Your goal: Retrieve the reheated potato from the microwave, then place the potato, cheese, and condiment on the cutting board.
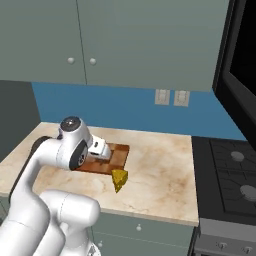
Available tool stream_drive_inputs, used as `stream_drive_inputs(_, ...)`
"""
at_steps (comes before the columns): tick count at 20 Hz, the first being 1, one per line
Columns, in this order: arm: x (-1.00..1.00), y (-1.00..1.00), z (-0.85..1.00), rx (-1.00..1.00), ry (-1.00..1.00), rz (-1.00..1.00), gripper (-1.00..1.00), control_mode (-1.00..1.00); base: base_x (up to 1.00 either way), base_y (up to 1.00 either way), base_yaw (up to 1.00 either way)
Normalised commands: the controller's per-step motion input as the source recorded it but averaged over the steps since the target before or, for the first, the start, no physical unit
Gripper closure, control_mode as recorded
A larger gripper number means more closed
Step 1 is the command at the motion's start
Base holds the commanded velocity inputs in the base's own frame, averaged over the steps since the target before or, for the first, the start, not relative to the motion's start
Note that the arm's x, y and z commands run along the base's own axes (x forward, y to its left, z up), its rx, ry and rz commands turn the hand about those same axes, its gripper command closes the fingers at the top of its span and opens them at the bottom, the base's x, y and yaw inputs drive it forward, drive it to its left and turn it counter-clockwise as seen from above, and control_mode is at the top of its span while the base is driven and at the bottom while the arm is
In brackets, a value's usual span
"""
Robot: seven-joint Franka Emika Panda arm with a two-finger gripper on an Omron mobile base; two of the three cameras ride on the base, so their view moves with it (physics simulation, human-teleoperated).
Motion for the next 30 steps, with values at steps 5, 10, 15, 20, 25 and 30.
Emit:
stream_drive_inputs(5, -0.74, -0.60, 0.62, 0.01, 0.04, -0.07, -1.00, -1.00, 0.00, 0.00, 0.00)
stream_drive_inputs(10, -0.63, -0.56, 0.35, 0.02, 0.09, -0.02, -1.00, -1.00, 0.00, 0.00, 0.00)
stream_drive_inputs(15, -0.43, -0.21, 0.00, 0.08, 0.17, 0.04, -1.00, -1.00, 0.00, 0.00, 0.00)
stream_drive_inputs(20, -0.27, -0.06, -0.03, 0.05, 0.14, 0.12, -1.00, -1.00, 0.00, 0.00, 0.00)
stream_drive_inputs(25, -0.06, 0.00, -0.20, 0.01, 0.06, 0.18, -1.00, -1.00, 0.00, 0.00, 0.00)
stream_drive_inputs(30, 0.03, 0.00, -0.25, 0.00, 0.00, 0.12, -1.00, -1.00, 0.00, 0.00, 0.00)
